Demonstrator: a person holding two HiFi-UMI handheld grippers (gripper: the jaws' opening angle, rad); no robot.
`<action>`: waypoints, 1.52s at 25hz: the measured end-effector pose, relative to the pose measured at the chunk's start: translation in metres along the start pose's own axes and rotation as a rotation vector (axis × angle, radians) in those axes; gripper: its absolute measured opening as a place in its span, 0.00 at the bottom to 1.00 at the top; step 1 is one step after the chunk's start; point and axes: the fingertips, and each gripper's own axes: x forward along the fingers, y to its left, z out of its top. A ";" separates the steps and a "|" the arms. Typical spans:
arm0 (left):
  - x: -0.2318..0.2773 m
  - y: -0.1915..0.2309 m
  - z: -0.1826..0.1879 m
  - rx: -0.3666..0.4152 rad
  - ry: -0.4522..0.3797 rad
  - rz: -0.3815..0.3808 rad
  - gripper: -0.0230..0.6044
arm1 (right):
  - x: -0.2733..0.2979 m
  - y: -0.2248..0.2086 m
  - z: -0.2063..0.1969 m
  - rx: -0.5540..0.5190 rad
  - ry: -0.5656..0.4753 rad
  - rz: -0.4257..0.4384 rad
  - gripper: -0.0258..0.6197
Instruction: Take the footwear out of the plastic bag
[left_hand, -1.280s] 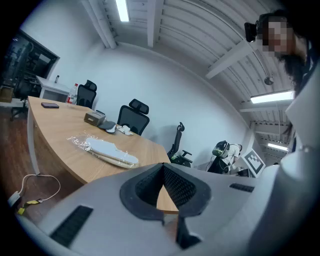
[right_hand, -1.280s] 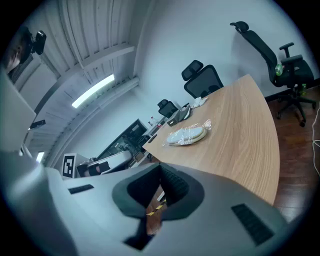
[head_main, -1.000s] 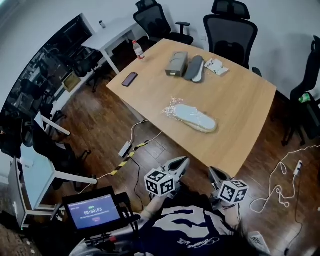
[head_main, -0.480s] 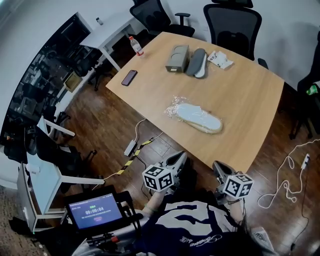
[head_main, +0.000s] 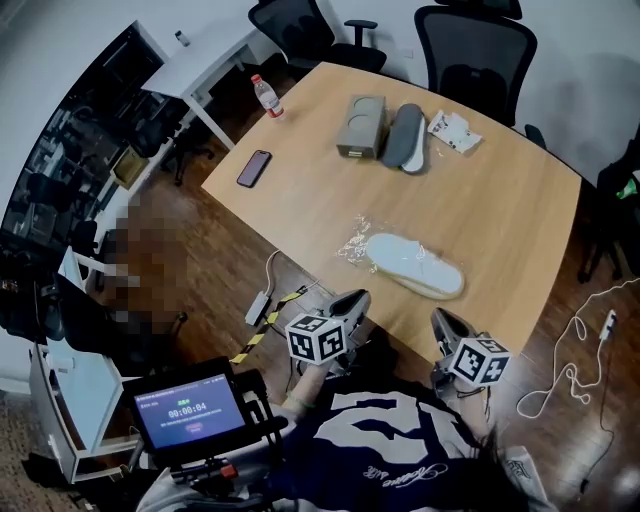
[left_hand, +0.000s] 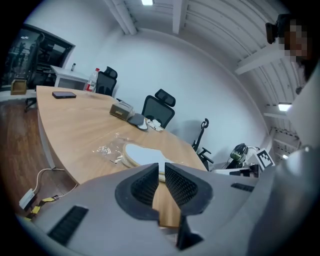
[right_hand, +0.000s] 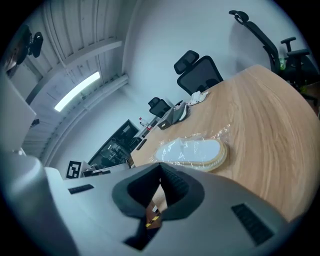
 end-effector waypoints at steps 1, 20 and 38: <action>0.004 0.011 0.004 -0.006 0.016 -0.007 0.09 | 0.011 0.001 0.006 -0.006 0.000 -0.019 0.03; 0.069 0.113 -0.006 -0.248 0.319 -0.158 0.31 | 0.145 -0.074 0.025 0.074 0.150 -0.404 0.03; 0.113 0.106 0.017 -0.425 0.336 -0.249 0.31 | 0.146 -0.076 0.022 0.157 0.159 -0.306 0.03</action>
